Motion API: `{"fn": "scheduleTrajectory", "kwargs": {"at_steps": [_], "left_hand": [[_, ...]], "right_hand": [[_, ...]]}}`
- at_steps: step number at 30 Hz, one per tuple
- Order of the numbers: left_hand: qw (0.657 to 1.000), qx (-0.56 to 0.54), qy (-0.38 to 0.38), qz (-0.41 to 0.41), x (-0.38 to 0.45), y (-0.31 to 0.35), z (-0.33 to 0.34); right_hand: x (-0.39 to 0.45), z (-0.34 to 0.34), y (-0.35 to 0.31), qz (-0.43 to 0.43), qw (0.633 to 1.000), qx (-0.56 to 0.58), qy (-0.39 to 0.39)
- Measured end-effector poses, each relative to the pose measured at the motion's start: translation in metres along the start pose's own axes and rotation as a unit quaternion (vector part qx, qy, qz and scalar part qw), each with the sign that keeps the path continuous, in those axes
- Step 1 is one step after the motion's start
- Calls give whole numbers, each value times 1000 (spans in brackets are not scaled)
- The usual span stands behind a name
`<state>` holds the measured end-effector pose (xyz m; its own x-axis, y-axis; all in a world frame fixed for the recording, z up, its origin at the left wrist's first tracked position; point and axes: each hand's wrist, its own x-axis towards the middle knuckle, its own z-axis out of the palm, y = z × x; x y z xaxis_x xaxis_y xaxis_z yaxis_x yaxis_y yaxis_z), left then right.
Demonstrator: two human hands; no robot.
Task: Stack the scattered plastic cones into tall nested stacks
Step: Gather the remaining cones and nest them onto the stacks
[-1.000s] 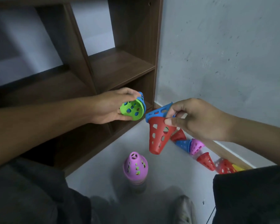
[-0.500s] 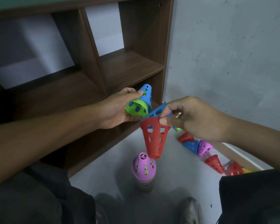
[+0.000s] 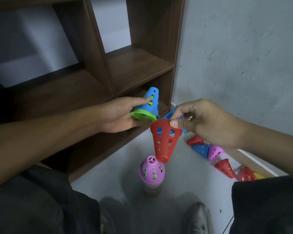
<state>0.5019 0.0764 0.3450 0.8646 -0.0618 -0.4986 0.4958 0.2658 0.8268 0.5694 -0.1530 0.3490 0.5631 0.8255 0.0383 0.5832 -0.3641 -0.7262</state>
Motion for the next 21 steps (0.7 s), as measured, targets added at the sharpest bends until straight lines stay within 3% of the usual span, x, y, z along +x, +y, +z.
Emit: {"fn": "scheduleTrajectory", "kwargs": {"at_steps": [14, 21], "left_hand": [[999, 6, -11, 39, -3, -25, -10], [988, 133, -76, 20, -9, -51, -9]], "right_hand": [[-1, -24, 12, 42, 999, -11, 1], [-4, -37, 22, 80, 996, -32, 2]]}}
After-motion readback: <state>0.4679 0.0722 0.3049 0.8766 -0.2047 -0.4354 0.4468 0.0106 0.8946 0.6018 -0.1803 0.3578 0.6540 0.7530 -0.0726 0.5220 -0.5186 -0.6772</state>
